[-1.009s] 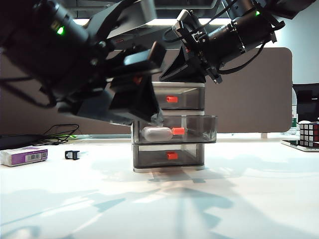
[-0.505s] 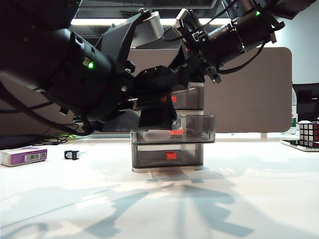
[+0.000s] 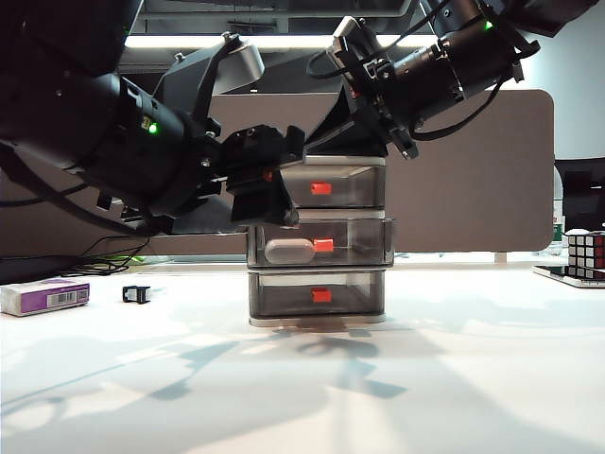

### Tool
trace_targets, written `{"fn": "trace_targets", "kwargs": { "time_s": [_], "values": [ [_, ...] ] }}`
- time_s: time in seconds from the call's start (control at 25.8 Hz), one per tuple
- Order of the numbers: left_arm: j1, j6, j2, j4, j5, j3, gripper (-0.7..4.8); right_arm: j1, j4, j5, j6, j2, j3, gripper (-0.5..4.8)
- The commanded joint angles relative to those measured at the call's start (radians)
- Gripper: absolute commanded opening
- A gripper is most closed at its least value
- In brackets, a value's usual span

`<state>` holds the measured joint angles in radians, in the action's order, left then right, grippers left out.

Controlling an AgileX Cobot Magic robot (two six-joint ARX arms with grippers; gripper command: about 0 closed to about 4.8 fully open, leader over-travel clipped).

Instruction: Open the second layer of the drawer on the table, pick up the earphone case on the table and put it in, and finally close the drawer.

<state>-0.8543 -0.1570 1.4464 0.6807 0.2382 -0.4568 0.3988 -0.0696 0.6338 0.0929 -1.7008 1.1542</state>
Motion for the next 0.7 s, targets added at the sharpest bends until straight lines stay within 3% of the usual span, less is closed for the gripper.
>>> {"fn": "trace_targets", "kwargs": {
  "time_s": [0.04,0.31,0.58,0.7],
  "values": [
    [0.032,0.004,-0.003,0.027,-0.041,-0.004,2.63,0.005,0.073,0.001,0.011,-0.016,-0.016,-0.05],
    [0.078,0.028,-0.005,0.02,-0.089,-0.008,2.37,0.005,0.072,0.001,0.008,-0.016,-0.016,-0.05],
    [0.04,0.071,-0.077,-0.216,-0.056,-0.006,2.37,0.005,0.073,0.001,0.003,-0.016,-0.016,-0.05],
    [0.024,0.075,-0.11,-0.224,-0.097,-0.006,2.36,0.005,0.072,0.001,0.003,-0.016,-0.016,-0.05]
  ]
}}
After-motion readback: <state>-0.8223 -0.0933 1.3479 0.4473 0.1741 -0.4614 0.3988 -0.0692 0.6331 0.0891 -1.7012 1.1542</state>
